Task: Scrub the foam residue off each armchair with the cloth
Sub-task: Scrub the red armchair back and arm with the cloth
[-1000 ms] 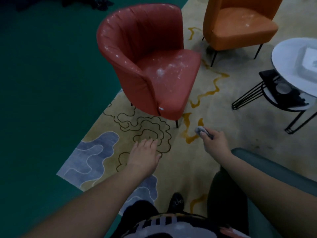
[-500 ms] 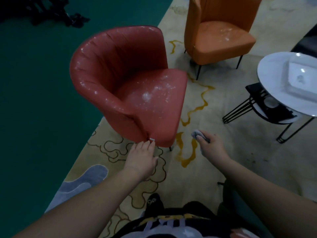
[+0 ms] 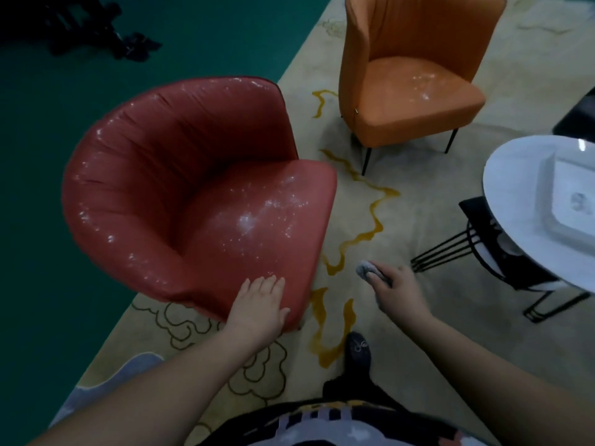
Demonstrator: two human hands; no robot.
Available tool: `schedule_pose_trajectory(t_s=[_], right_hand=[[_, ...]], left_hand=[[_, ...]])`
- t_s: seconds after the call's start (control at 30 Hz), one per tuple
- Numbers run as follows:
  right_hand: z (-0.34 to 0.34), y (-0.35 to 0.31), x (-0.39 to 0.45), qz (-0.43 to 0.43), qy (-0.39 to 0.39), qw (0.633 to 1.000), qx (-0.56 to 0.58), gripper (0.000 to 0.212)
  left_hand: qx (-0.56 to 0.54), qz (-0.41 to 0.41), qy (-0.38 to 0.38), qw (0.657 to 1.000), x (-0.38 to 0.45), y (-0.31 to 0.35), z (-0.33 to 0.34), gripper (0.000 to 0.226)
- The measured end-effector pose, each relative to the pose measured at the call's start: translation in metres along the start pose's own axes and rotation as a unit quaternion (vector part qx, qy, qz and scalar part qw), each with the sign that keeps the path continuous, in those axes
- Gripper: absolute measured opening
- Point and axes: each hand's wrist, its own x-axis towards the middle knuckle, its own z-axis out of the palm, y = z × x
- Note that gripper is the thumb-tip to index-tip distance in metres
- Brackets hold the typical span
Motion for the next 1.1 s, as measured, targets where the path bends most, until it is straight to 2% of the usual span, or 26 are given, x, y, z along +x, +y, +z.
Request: schedule_pose_trajectory(t_s=[0.2, 0.33, 0.5, 0.83, 1.1], right_hand=[[-0.069, 0.006, 0.094, -0.055, -0.033, 0.996, -0.061, 0.027], [-0.080, 0.007, 0.142, -0.060, -0.067, 0.994, -0.062, 0.027], [-0.062, -0.005, 0.192, -0.071, -0.106, 0.991, -0.047, 0.027], [-0.017, -0.070, 0.312, -0.180, -0.133, 0.971, -0.081, 0.026], [0.032, -0.131, 0.365, -0.176, -0.215, 0.957, -0.088, 0.028]], left_hand=[[-0.056, -0.062, -0.011, 0.996, 0.067, 0.050, -0.027, 0.064], [-0.095, -0.111, 0.004, 0.989, 0.095, 0.060, -0.044, 0.063], [-0.096, -0.140, -0.003, 0.985, 0.114, 0.041, -0.052, 0.062], [-0.143, -0.211, 0.001, 0.967, 0.197, -0.025, -0.068, 0.062], [-0.164, -0.287, 0.001, 0.944, 0.215, -0.076, -0.071, 0.061]])
